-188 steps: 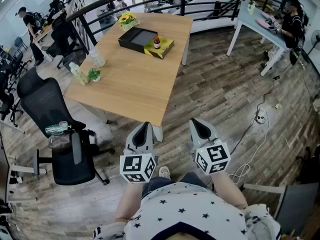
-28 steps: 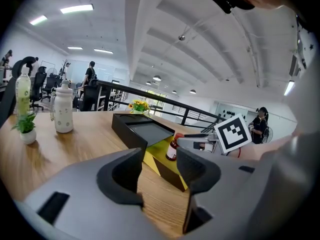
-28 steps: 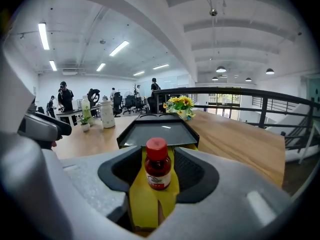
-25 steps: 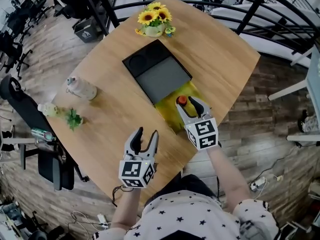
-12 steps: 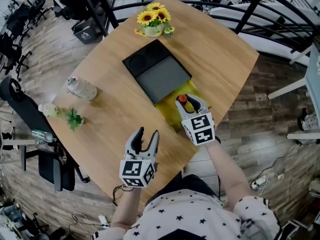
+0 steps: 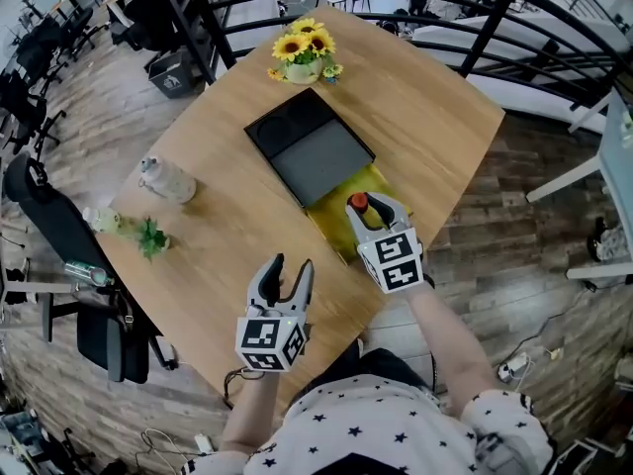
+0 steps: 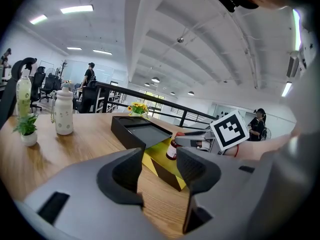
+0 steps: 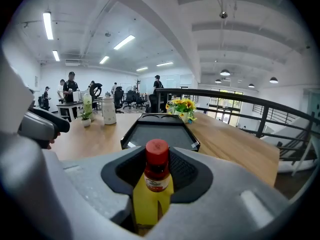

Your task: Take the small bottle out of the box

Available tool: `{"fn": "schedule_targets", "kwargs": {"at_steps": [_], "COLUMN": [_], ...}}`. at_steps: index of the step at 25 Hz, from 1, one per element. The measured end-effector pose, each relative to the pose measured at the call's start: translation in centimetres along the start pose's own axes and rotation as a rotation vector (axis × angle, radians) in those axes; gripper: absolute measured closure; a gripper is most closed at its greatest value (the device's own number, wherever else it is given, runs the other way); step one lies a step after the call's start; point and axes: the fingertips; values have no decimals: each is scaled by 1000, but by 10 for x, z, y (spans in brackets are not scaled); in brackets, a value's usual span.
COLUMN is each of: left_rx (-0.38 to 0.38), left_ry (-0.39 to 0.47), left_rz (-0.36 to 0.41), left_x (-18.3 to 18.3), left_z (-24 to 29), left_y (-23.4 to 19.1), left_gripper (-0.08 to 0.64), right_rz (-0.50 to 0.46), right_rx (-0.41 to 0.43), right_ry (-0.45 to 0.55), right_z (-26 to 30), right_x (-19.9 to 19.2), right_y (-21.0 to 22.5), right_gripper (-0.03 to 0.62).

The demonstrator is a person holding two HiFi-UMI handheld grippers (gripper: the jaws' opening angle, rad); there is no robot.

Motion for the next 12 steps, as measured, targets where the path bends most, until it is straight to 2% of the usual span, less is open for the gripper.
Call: {"fn": "schedule_targets", "kwargs": {"at_steps": [12], "left_rx": [2], "left_ry": [72], "left_rz": [11], "left_x": [12], "left_z": [-36], "left_y": [23], "left_gripper": [364], "right_rz": [23], "right_rx": [-9], "right_ry": [82], "right_z": [-72], "right_x": [24], "right_y": [-19], "right_gripper": [449]}}
Point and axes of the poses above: the fingertips, and each gripper's own axes: z forward along the fingers, y to its right, x out of its top, and after that the axes turned 1 degree about -z, right-handed
